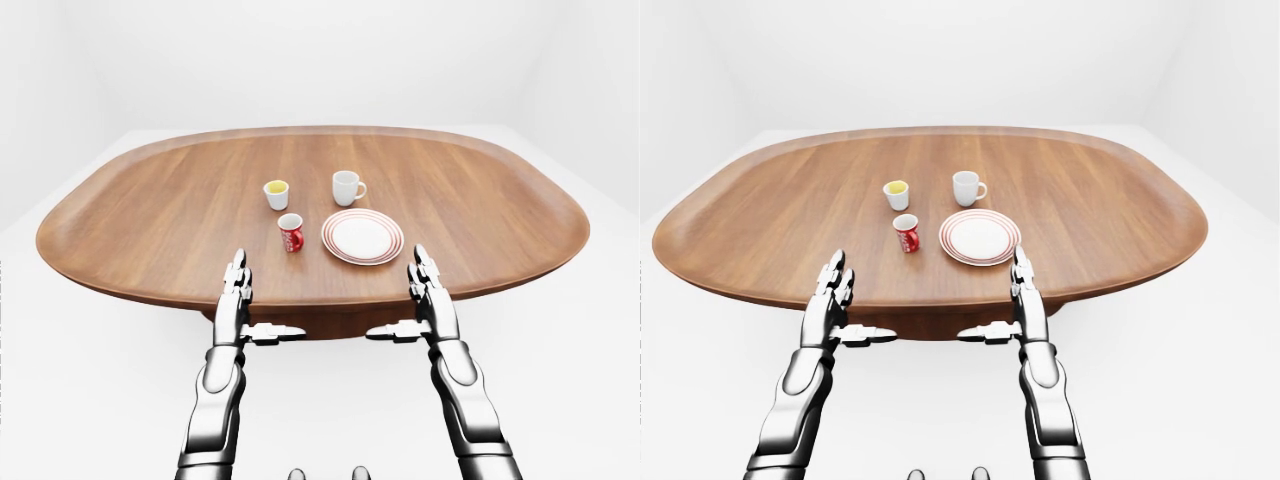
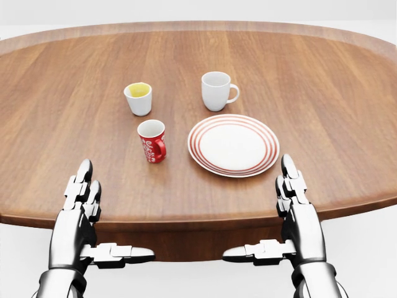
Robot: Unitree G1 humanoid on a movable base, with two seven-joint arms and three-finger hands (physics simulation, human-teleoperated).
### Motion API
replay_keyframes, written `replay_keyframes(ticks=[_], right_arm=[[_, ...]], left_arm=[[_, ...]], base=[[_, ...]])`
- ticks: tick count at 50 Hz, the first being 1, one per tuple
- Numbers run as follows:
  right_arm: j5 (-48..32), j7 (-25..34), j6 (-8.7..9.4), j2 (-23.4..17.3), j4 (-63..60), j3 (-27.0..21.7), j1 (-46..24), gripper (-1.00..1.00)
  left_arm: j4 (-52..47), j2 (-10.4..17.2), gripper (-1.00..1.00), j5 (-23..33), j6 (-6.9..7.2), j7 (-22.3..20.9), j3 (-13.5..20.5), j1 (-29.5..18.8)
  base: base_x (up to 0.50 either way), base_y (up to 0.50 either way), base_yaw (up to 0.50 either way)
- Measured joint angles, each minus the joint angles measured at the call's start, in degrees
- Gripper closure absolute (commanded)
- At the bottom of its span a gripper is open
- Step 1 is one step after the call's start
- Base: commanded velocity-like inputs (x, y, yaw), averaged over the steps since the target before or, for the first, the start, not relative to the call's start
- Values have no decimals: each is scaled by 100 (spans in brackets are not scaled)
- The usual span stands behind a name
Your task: Pick up the red mug and put it on the plate
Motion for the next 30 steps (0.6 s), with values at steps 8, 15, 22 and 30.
replay_keyframes(ticks=[8, 15, 22, 30], right_arm=[[-15, 3, -3, 0, 2, 2, 6, -100], [-22, 5, -5, 3, -9, 3, 16, -100], [-15, 7, 25, 13, -29, 9, 19, -100], [4, -49, 276, 10, -239, -15, -27, -100]], left_arm=[[-24, -3, -100, 1, 11, -1, -5, 14], [-32, -5, -100, 4, 14, 0, -8, 21], [-5, 4, -100, 9, 16, 2, -2, 10], [-22, 14, -100, 32, 157, 80, 28, -99]], base=[[0, 29, 0], [0, 30, 0], [0, 2, 0], [0, 0, 0]])
